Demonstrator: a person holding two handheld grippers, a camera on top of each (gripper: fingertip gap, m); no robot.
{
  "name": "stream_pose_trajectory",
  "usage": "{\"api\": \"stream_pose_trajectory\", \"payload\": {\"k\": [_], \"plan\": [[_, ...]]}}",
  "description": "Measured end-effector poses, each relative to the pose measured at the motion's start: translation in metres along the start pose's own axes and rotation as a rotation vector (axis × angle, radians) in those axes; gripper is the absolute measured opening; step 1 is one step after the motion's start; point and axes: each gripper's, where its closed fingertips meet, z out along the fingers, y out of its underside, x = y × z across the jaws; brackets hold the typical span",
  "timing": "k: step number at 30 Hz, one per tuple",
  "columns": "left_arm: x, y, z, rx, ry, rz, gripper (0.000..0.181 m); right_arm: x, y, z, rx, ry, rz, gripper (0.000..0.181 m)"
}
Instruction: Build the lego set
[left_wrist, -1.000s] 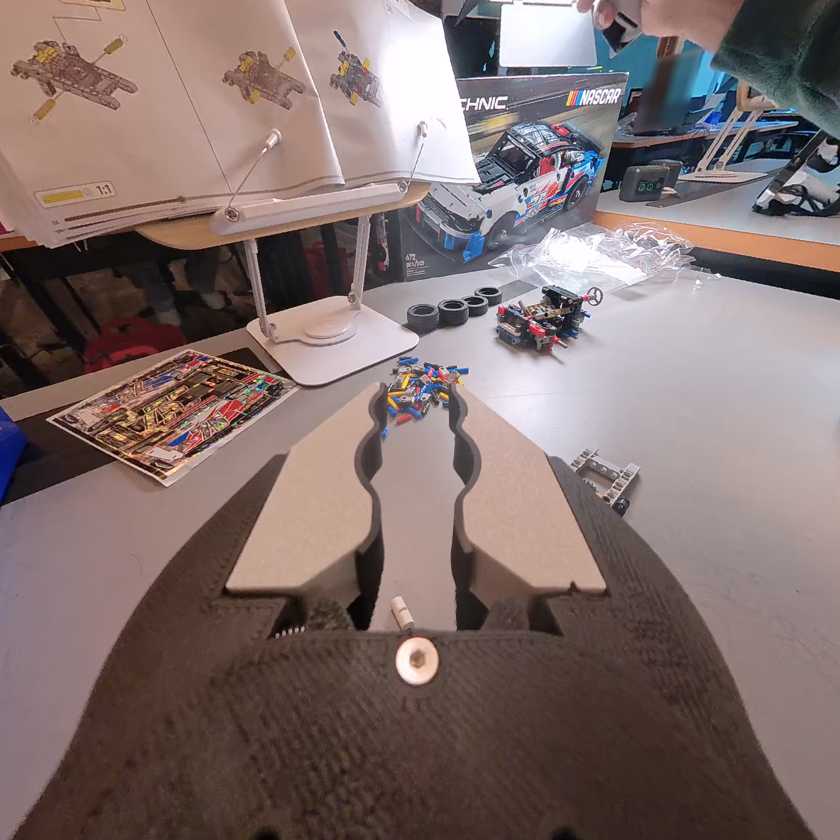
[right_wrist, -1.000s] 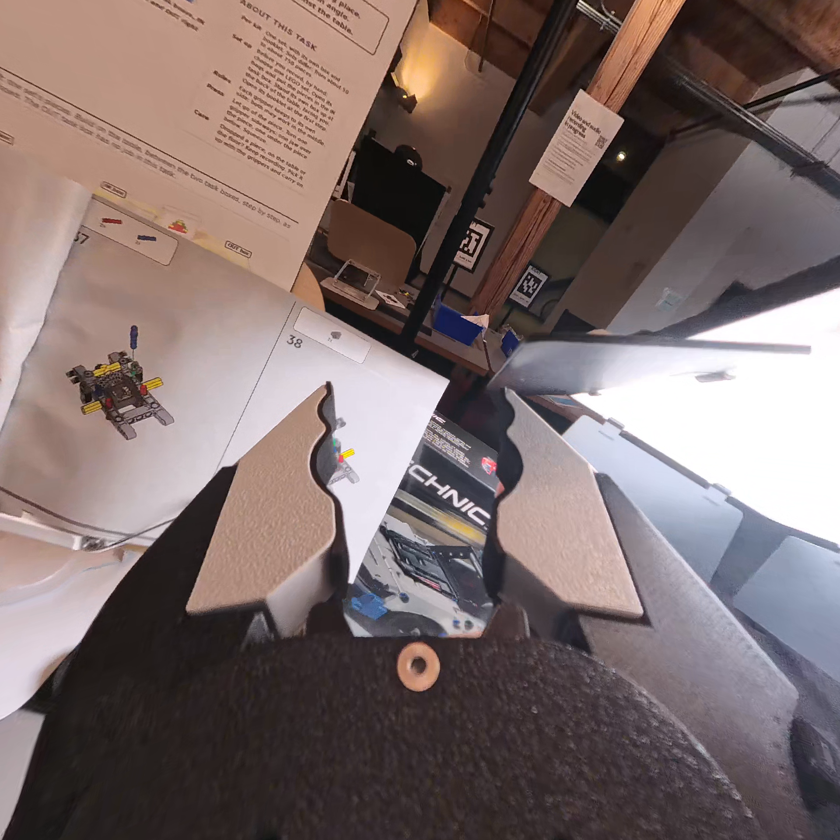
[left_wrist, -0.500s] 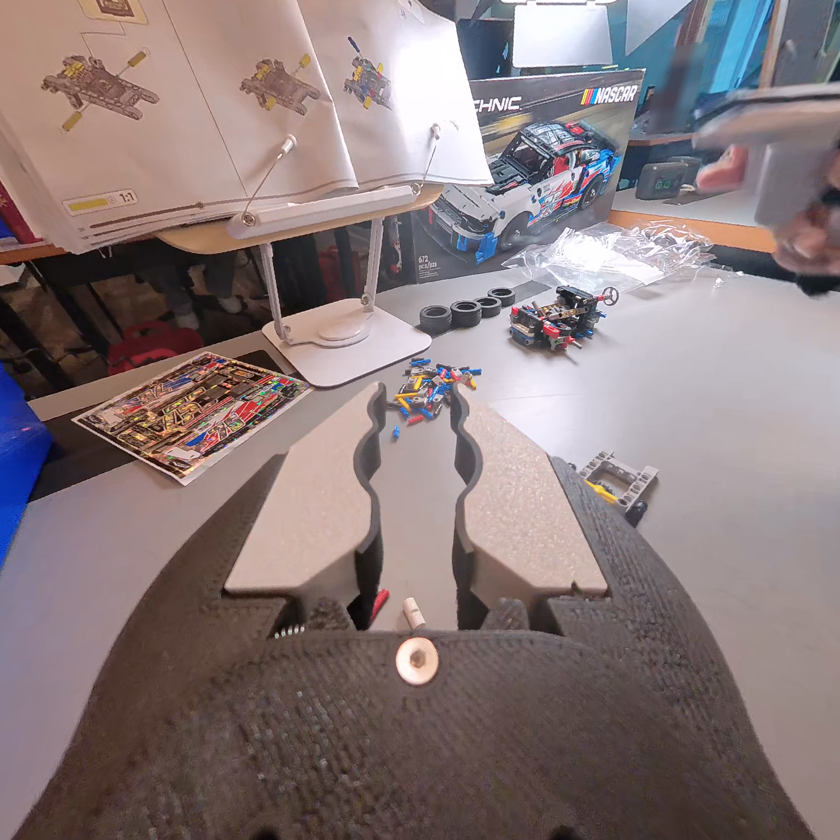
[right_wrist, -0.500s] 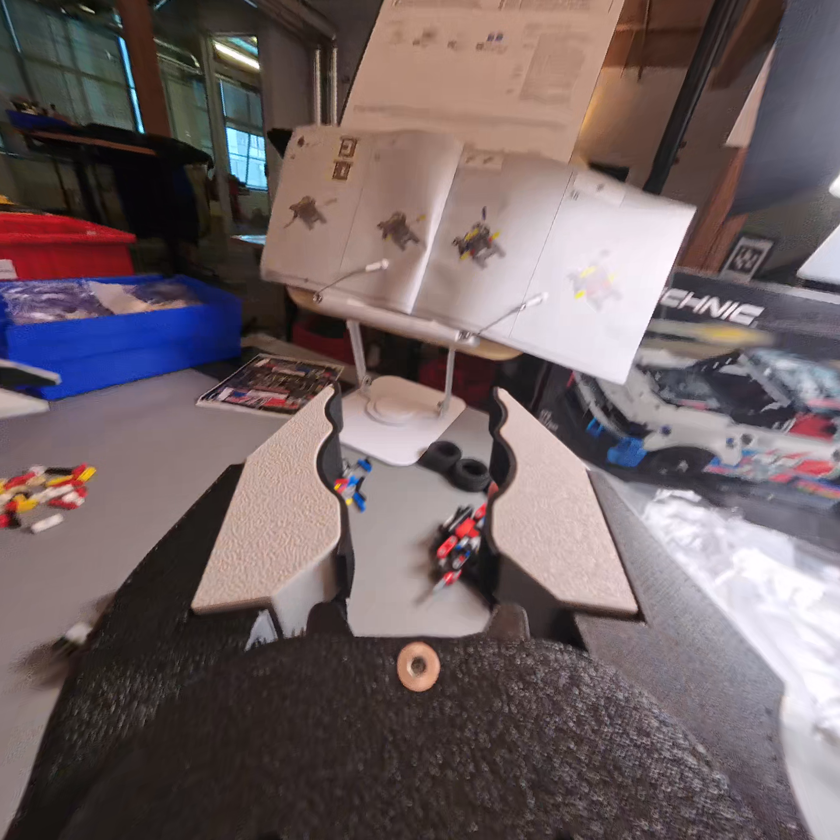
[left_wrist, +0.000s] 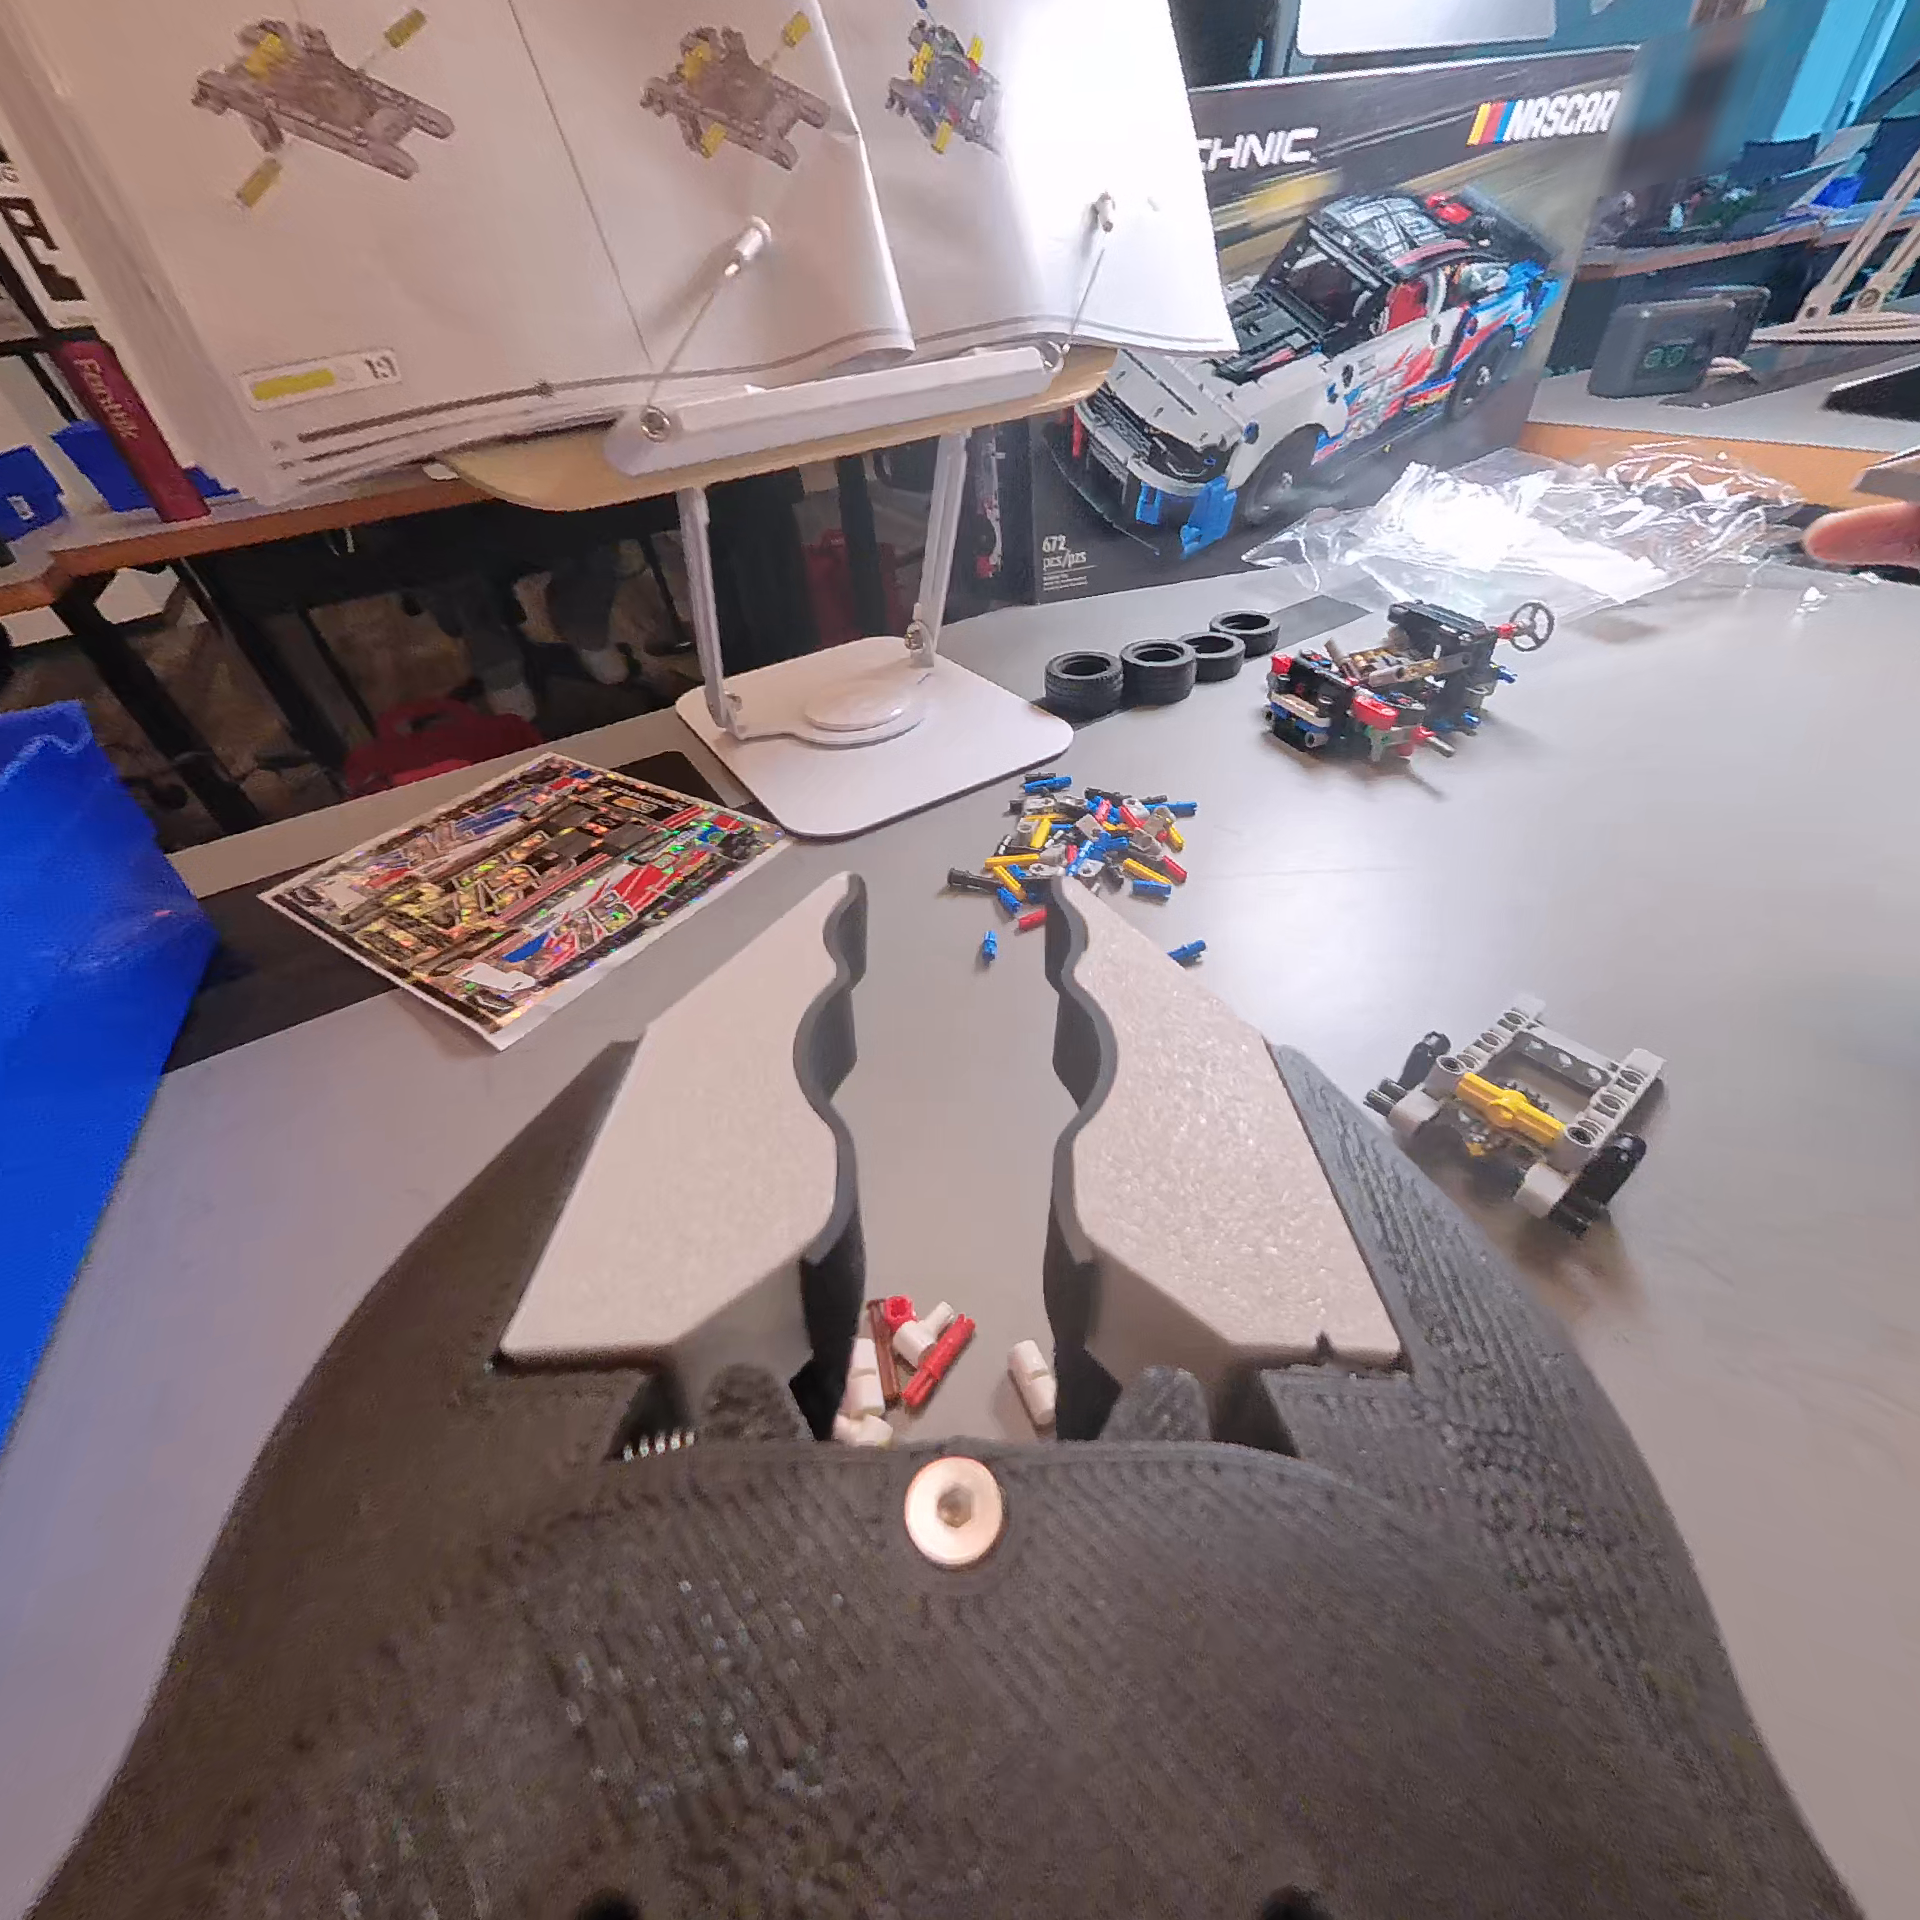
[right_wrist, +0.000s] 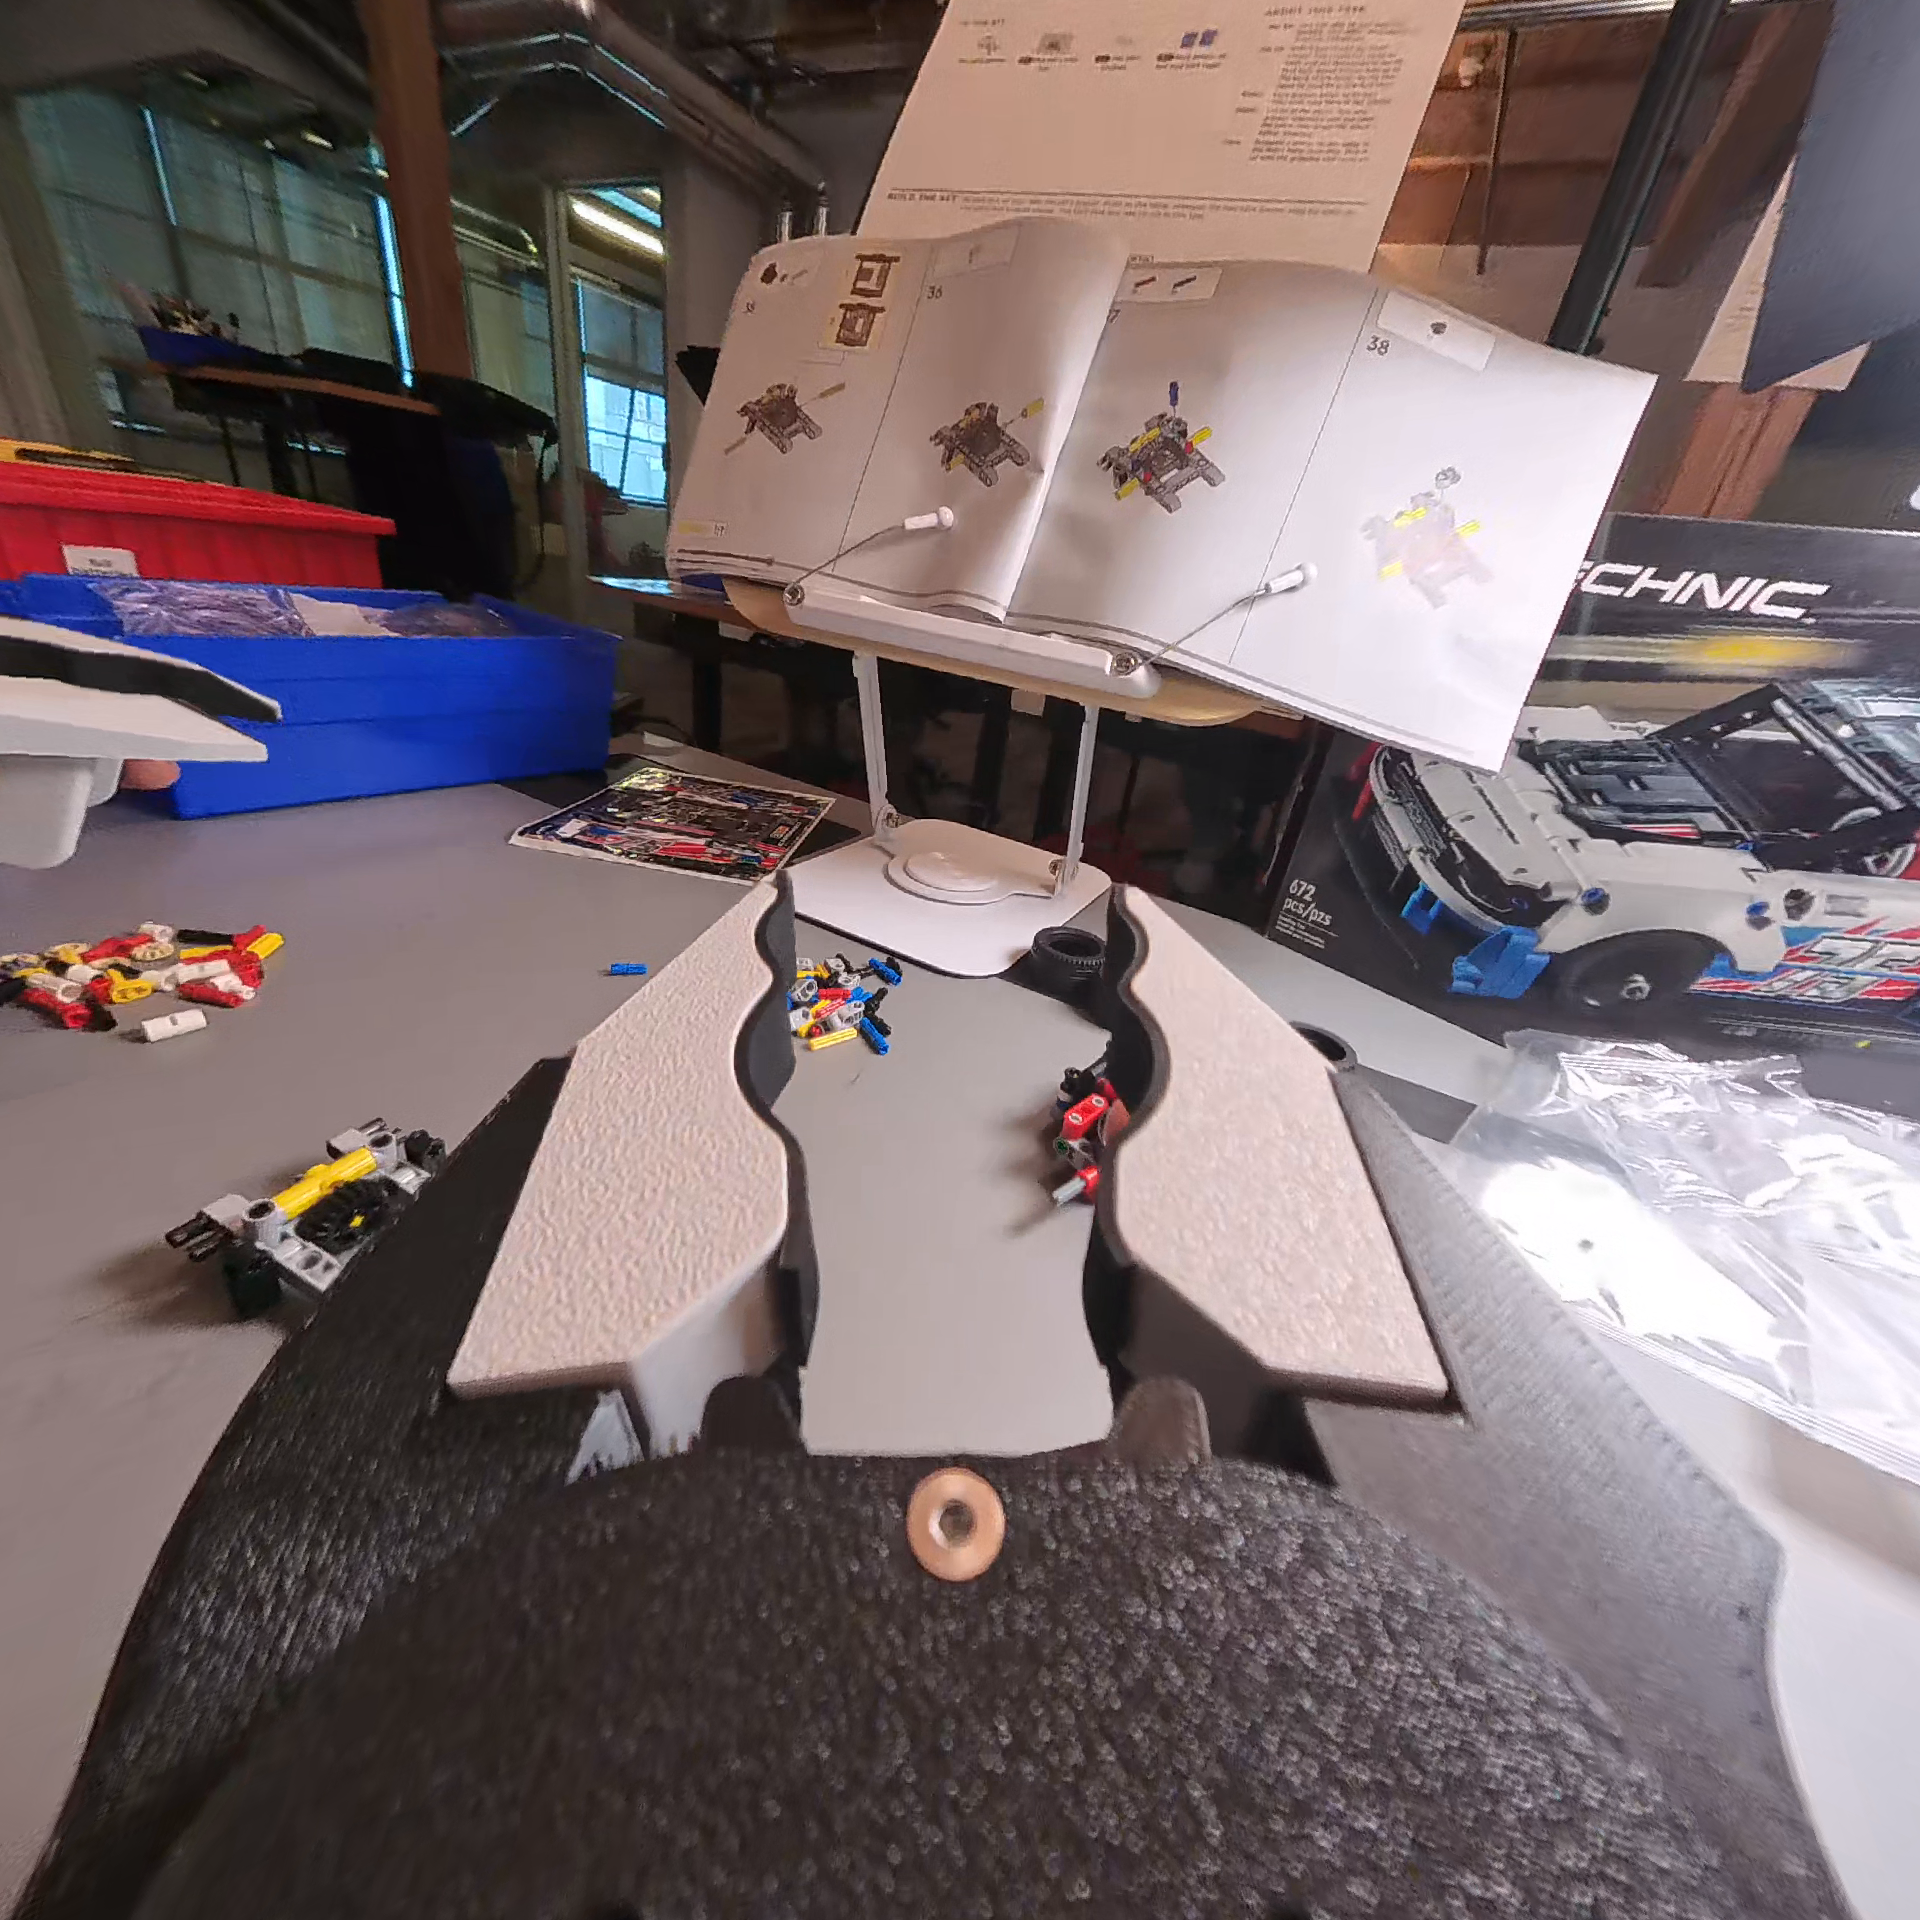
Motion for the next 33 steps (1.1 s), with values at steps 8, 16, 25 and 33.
{"api": "stream_pose_trajectory", "payload": {"k": [8, 16, 25, 33], "plan": [[-0.029, -0.024, 0.005, 0.08, -0.114, -0.014, 0.036, 0.009, 0.002, 0.0, 0.006, 0.018, 0.099, 0.059], [-0.098, -0.135, 0.046, 0.244, -0.168, -0.048, 0.023, 0.011, 0.011, 0.003, -0.031, 0.027, 0.109, 0.057], [-0.219, -0.222, 0.139, 0.264, -0.304, -0.088, 0.002, 0.019, 0.013, 0.001, -0.046, 0.042, 0.082, 0.053], [-0.259, -0.216, 0.193, 0.217, -0.319, -0.098, 0.0, 0.021, 0.029, 0.005, -0.098, 0.049, 0.058, 0.05]]}}
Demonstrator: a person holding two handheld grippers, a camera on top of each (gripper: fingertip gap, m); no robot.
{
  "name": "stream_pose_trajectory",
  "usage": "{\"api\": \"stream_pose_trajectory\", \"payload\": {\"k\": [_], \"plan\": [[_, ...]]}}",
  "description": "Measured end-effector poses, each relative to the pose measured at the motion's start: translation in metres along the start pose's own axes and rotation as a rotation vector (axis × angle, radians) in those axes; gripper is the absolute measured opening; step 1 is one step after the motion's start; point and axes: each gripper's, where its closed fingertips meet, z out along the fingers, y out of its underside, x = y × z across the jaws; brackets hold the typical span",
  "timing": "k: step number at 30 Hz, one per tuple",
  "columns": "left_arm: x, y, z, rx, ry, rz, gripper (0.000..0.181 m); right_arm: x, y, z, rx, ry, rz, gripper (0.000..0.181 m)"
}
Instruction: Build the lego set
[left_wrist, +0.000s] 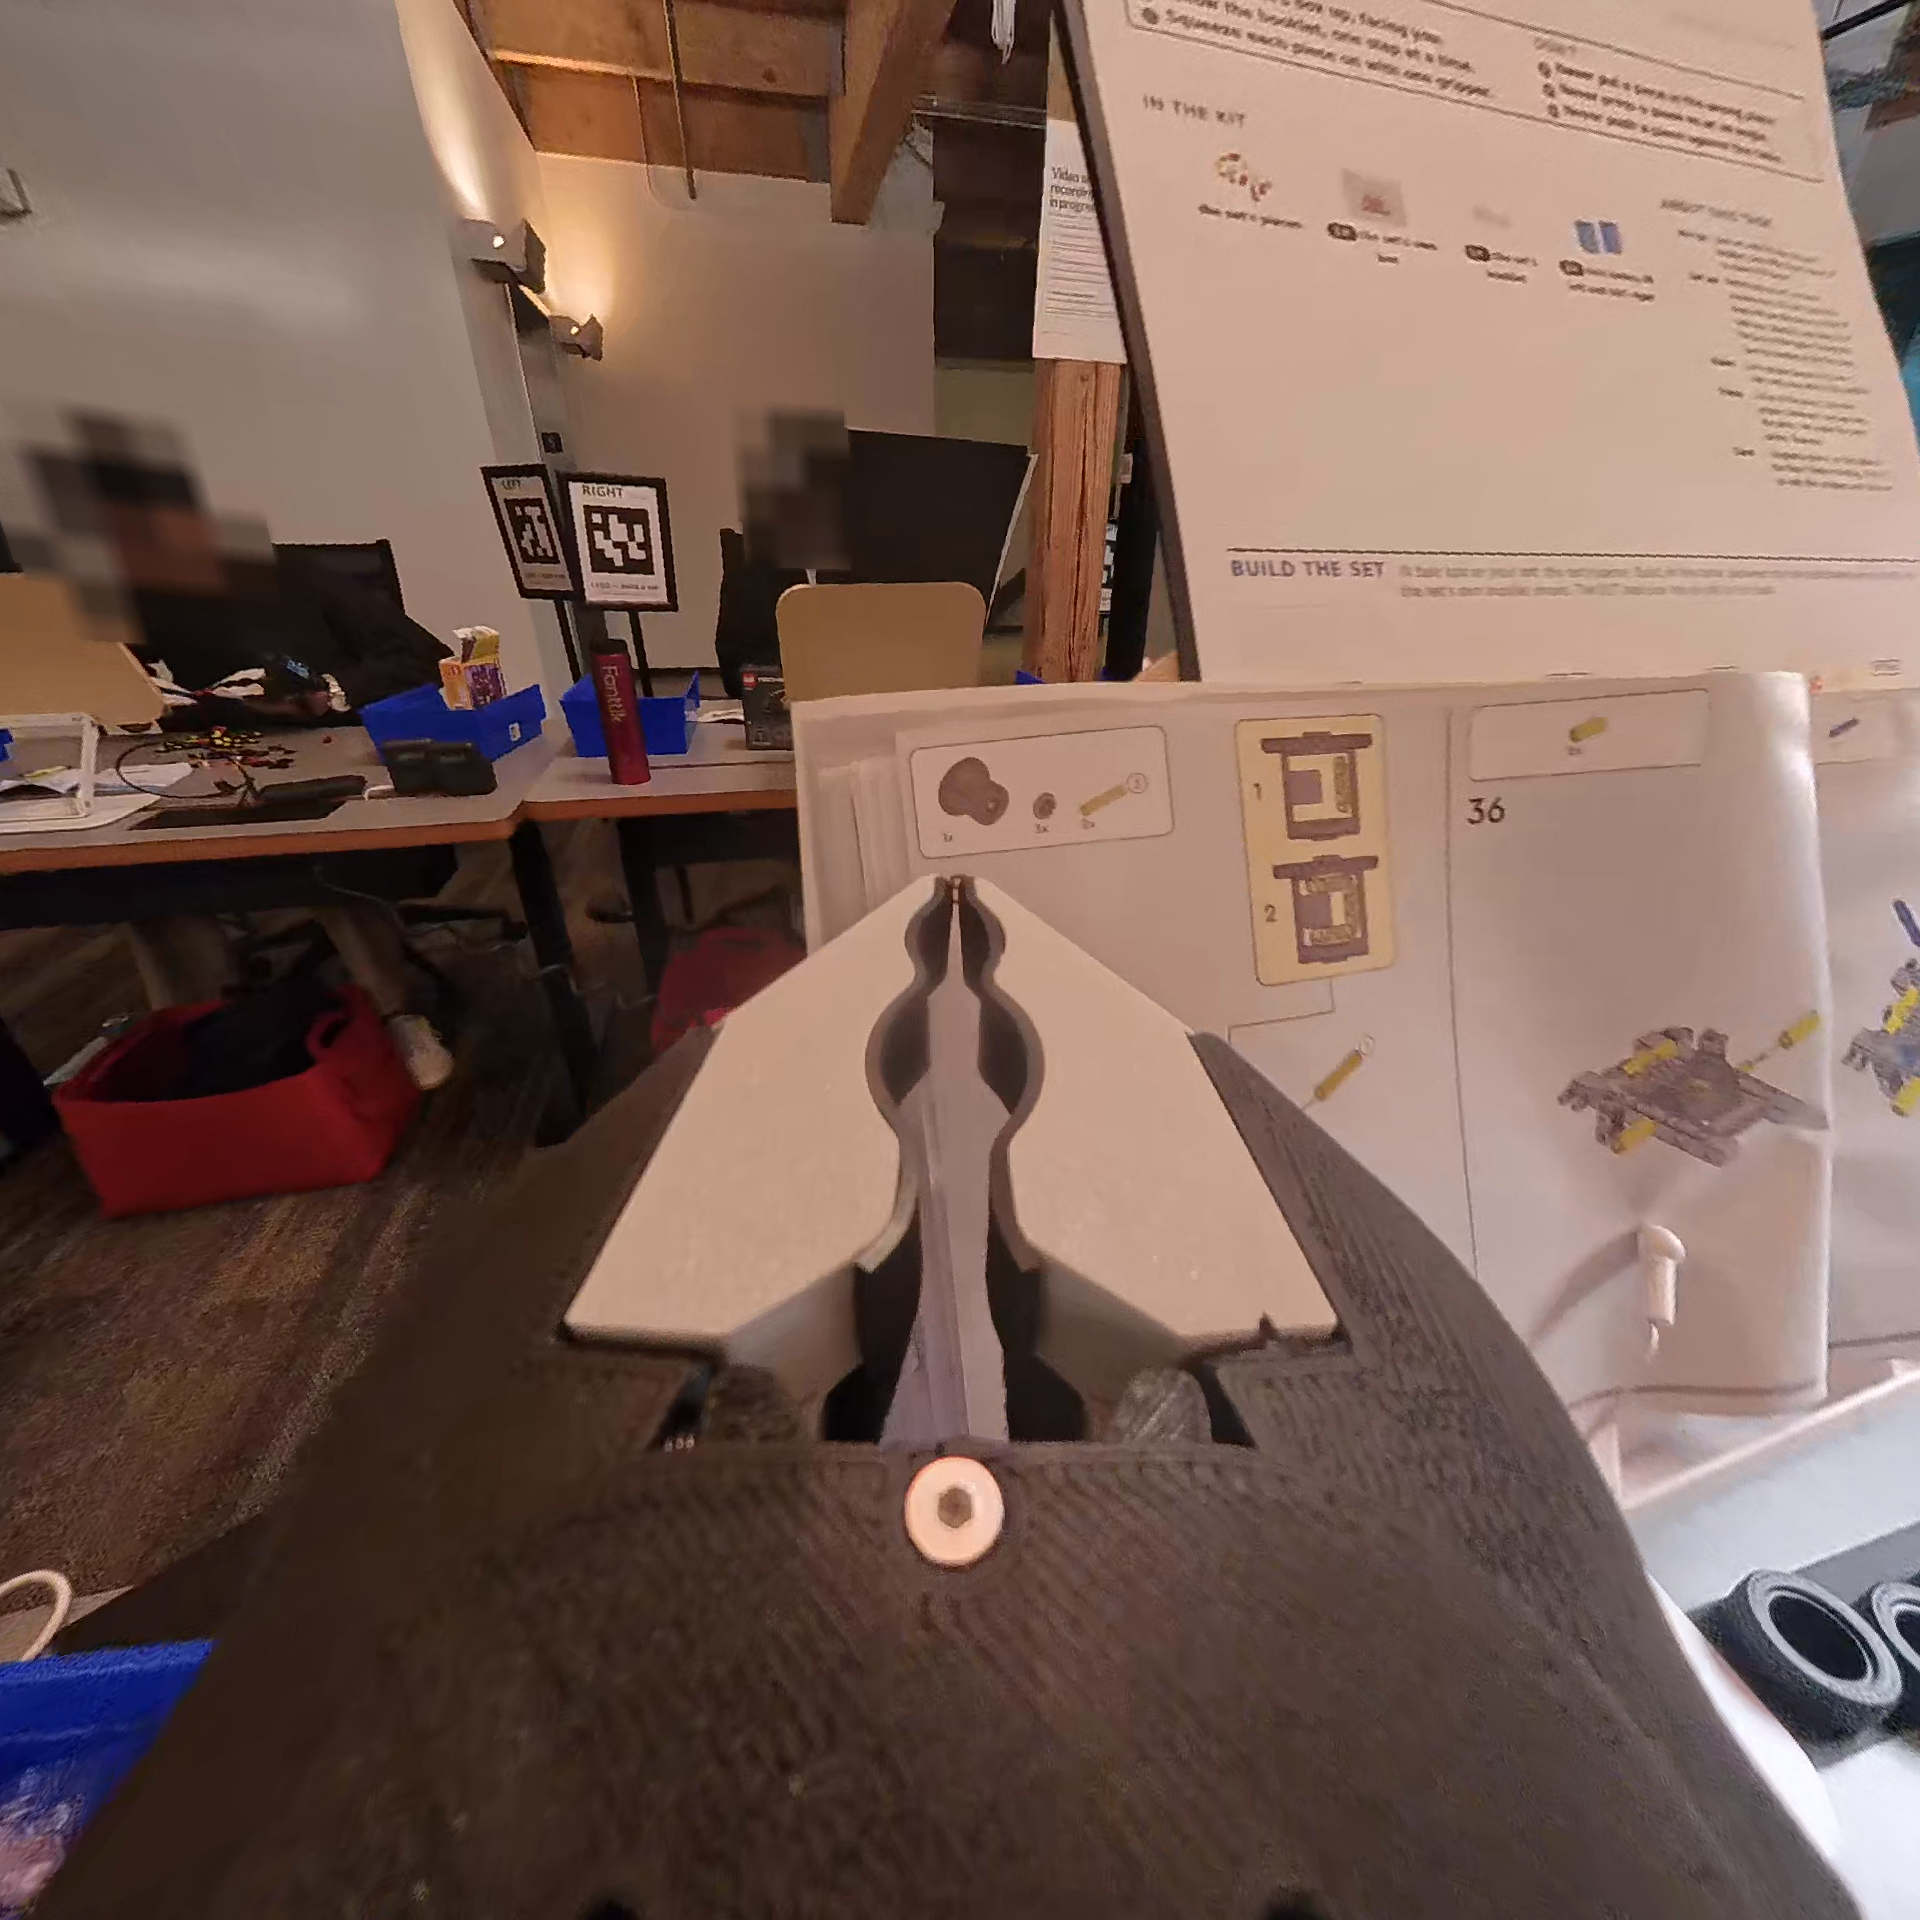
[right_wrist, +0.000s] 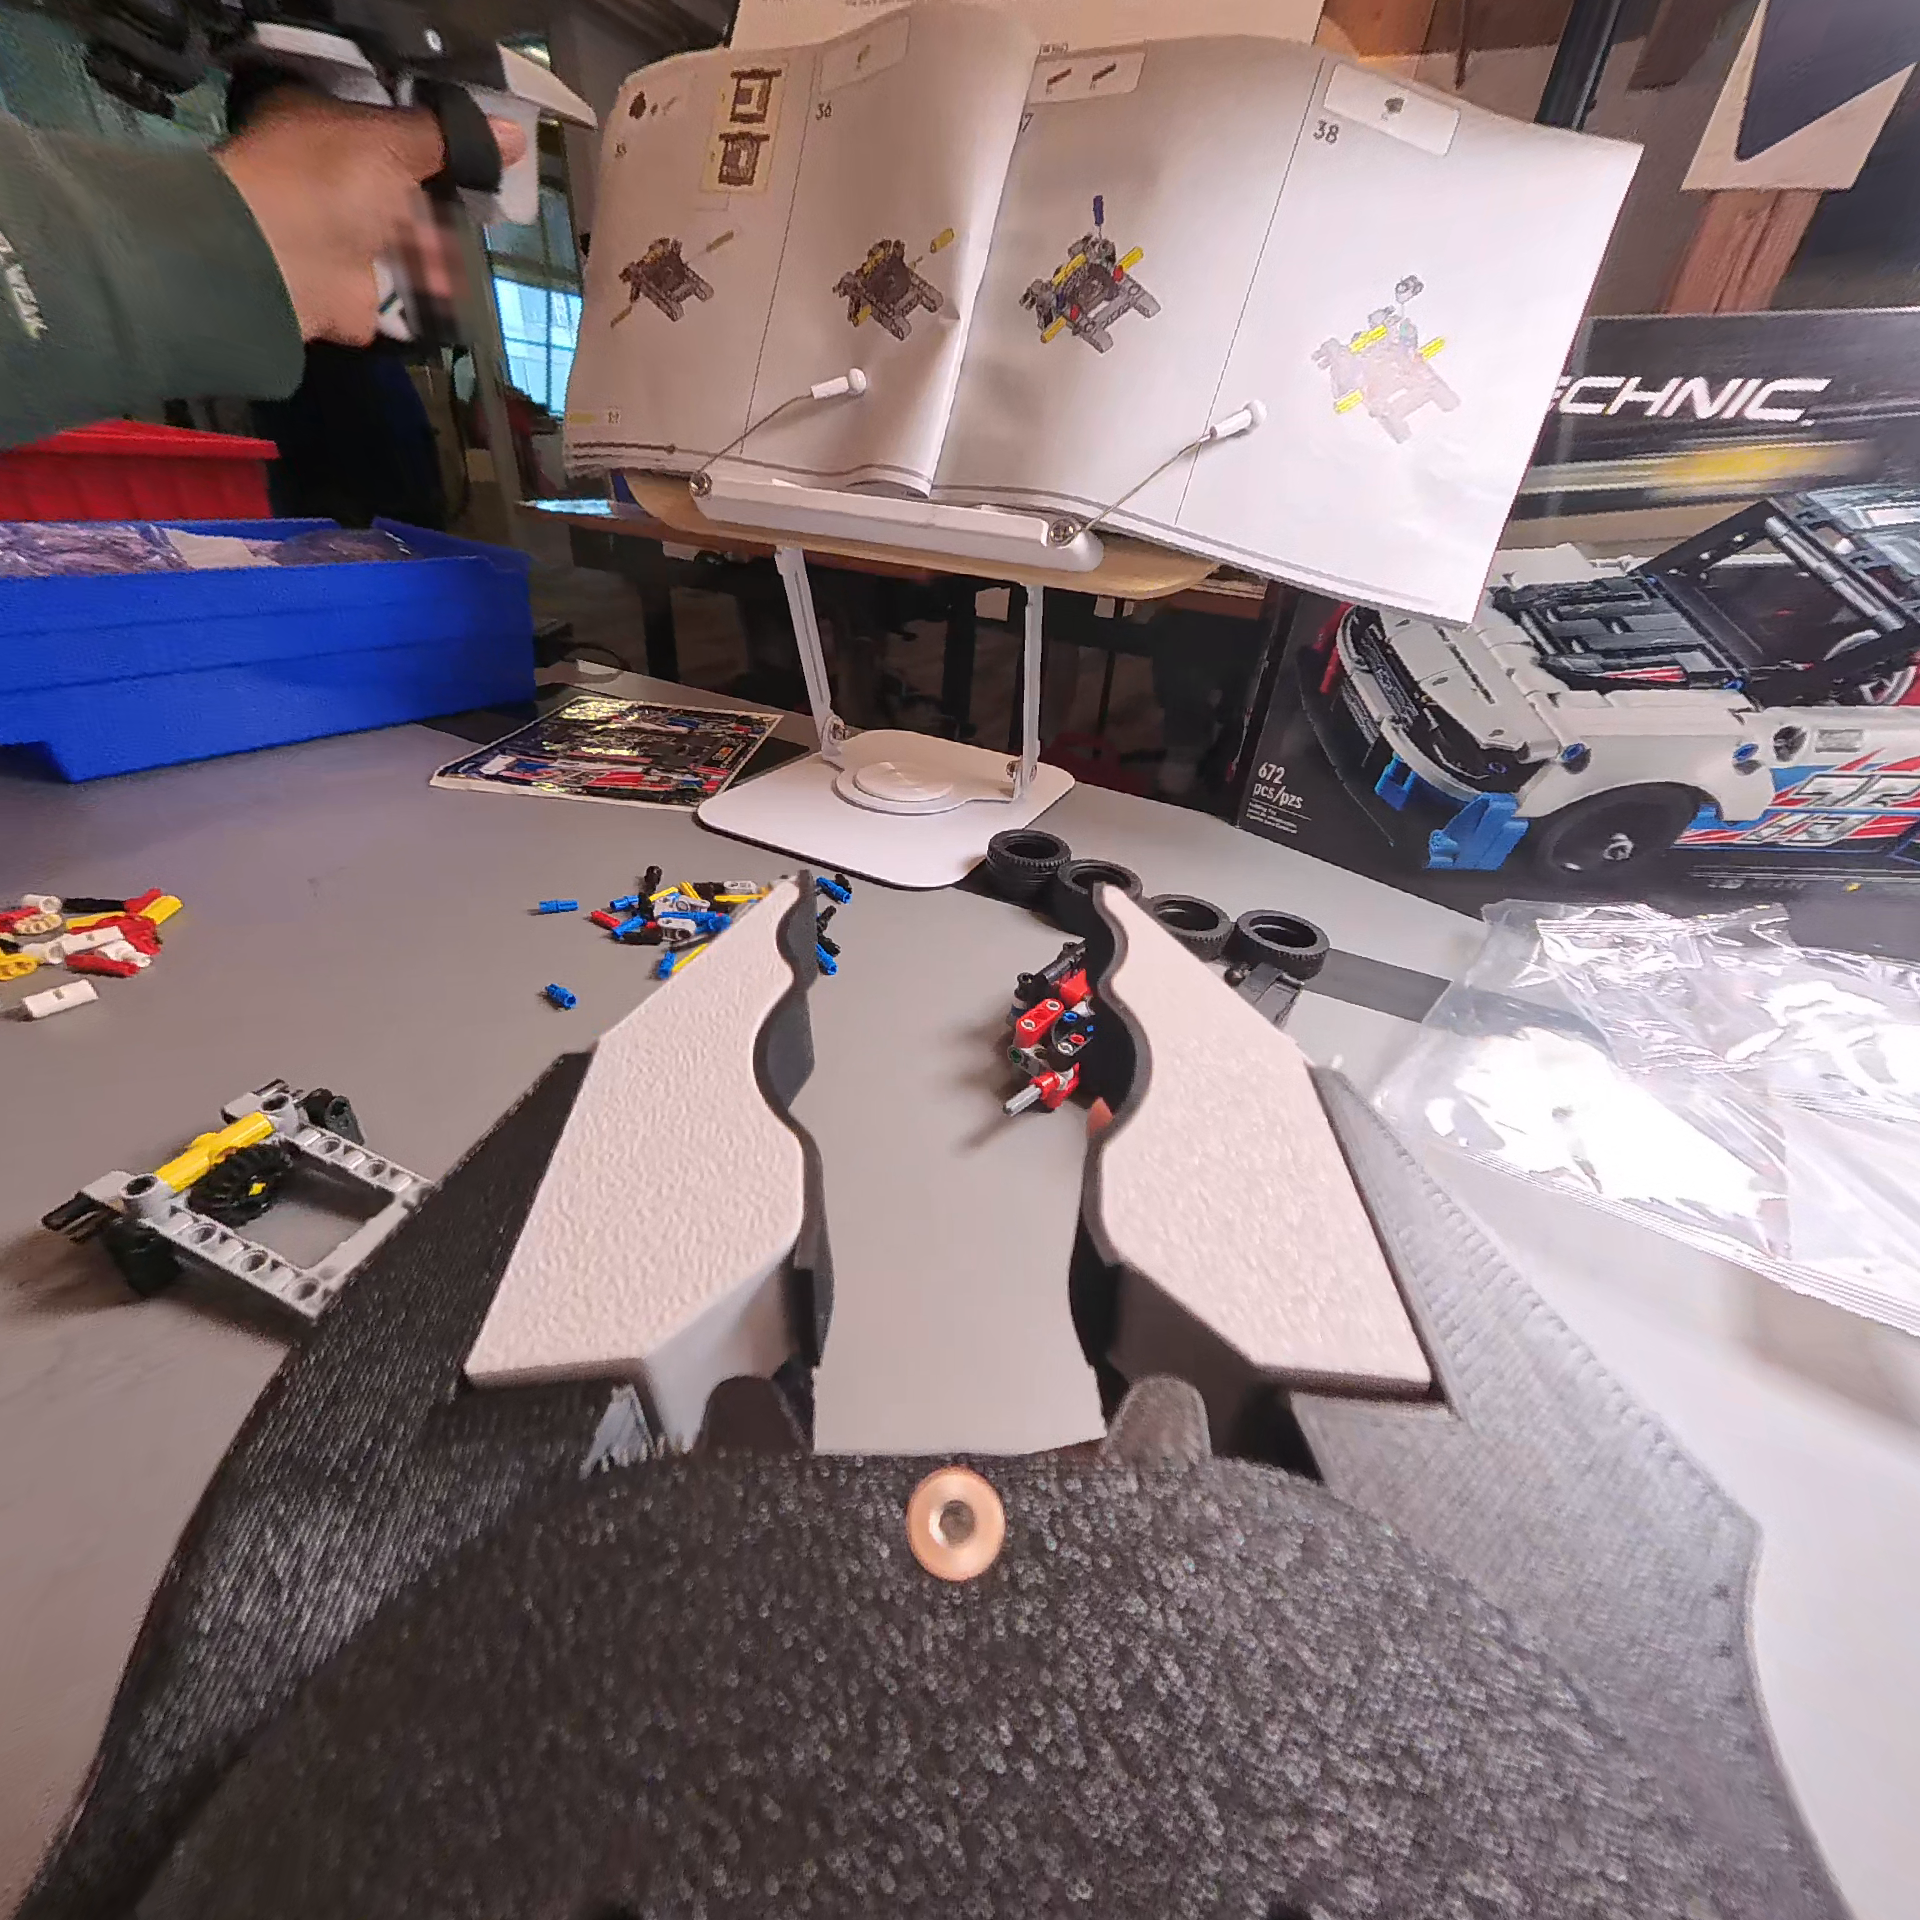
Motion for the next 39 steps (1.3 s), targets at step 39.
{"api": "stream_pose_trajectory", "payload": {"k": [39], "plan": [[0.016, 0.0, 0.02, 0.013, 0.053, 0.053, 0.0, 0.002, 0.02, 0.008, -0.07, 0.005, -0.022, 0.046]]}}
